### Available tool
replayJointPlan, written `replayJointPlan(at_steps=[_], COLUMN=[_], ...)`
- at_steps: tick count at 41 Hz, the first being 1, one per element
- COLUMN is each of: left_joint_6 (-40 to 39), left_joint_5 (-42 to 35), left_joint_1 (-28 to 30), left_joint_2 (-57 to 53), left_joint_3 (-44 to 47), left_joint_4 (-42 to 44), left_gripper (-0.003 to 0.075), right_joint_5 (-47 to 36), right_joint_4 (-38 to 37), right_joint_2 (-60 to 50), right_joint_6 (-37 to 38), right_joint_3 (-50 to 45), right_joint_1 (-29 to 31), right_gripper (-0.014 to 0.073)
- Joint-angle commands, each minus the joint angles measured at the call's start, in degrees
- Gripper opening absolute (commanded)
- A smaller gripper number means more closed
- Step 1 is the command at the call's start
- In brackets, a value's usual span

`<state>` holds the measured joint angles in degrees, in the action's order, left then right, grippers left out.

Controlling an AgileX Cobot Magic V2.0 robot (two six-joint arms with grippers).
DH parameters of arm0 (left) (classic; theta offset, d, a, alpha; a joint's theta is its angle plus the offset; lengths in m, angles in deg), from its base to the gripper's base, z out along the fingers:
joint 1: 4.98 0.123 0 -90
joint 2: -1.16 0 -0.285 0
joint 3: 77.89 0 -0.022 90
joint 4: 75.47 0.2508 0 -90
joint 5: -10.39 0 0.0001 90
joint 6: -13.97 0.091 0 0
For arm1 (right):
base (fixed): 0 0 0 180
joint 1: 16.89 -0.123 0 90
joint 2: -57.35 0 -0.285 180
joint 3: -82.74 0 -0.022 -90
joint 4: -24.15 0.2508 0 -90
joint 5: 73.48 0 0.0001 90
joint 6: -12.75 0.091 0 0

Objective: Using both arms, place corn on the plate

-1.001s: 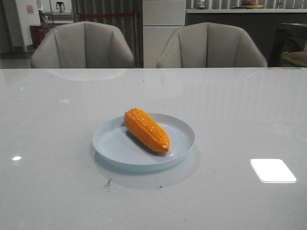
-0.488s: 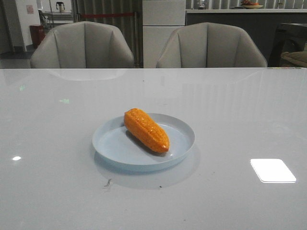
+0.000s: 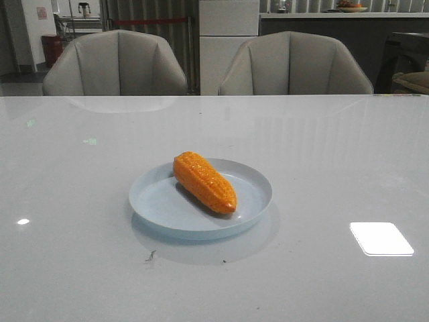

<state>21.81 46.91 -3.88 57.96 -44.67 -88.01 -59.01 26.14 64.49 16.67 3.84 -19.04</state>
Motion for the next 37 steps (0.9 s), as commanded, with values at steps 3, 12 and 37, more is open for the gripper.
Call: replayJointPlan(at_steps=[3, 12, 37], left_joint_6=[-0.2, -0.2, -0.2], left_joint_5=[-3.6, -5.6, -30.9], left_joint_1=[-0.5, -2.6, -3.0], left_joint_2=[-0.2, -4.4, -42.9], left_joint_3=[-1.6, -1.1, 26.0], left_joint_4=[-0.5, 0.5, 9.2], left_gripper=[0.0452, 0.0417, 0.0090], right_joint_5=[-4.5, -4.5, -4.5], right_joint_4=[-0.1, -0.1, -0.1], right_joint_2=[-1.3, -1.3, -1.3], right_joint_6=[0.0, 0.0, 0.0], right_joint_3=[1.5, 1.5, 1.5], right_joint_1=[0.0, 0.0, 0.0], right_gripper=[0.0052, 0.0052, 0.0052])
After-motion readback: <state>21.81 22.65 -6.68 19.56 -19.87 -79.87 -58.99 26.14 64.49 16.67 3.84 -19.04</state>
